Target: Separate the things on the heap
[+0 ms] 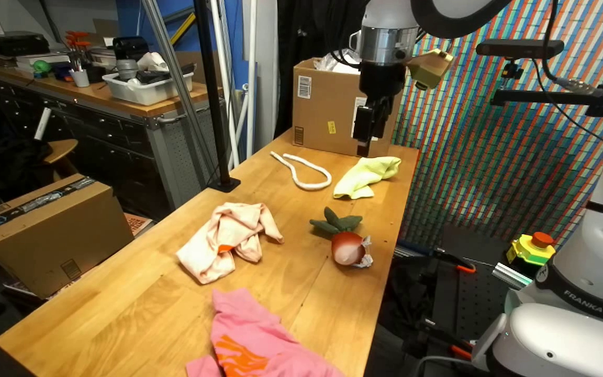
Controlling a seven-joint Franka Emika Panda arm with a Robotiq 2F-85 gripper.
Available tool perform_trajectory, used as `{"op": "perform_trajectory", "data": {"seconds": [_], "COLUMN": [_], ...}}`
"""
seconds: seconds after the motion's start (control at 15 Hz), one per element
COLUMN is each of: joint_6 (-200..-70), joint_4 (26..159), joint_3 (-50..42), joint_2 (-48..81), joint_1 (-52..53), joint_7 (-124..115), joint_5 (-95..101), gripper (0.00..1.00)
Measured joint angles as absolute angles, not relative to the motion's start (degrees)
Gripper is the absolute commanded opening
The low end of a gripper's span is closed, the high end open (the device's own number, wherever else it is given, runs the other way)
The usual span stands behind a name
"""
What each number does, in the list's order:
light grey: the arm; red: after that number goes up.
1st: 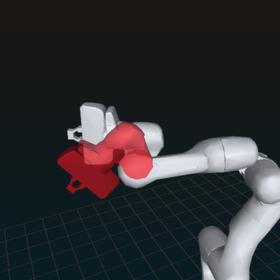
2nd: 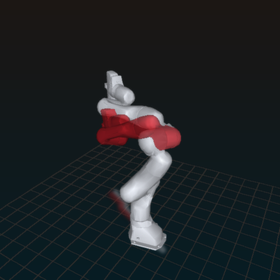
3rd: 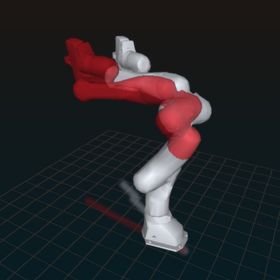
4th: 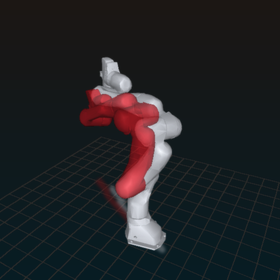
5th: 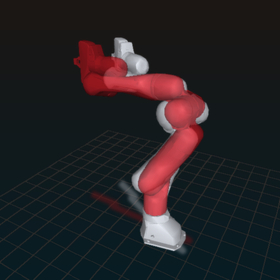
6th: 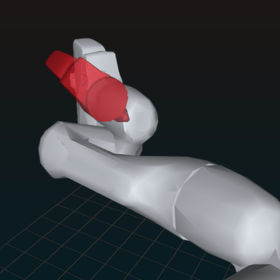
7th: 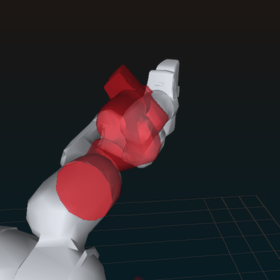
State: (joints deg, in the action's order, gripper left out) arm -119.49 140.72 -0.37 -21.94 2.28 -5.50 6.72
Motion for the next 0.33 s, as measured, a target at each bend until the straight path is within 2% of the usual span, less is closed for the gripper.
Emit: {"op": "perform_trajectory", "data": {"seconds": [0.33], "joint_6": [-126.38], "joint_4": [145.82], "joint_3": [-1.68], "joint_2": [-26.89], "joint_1": [1.96], "joint_7": [-3.11], "joint_5": [5.88], "gripper": [1.00]}}
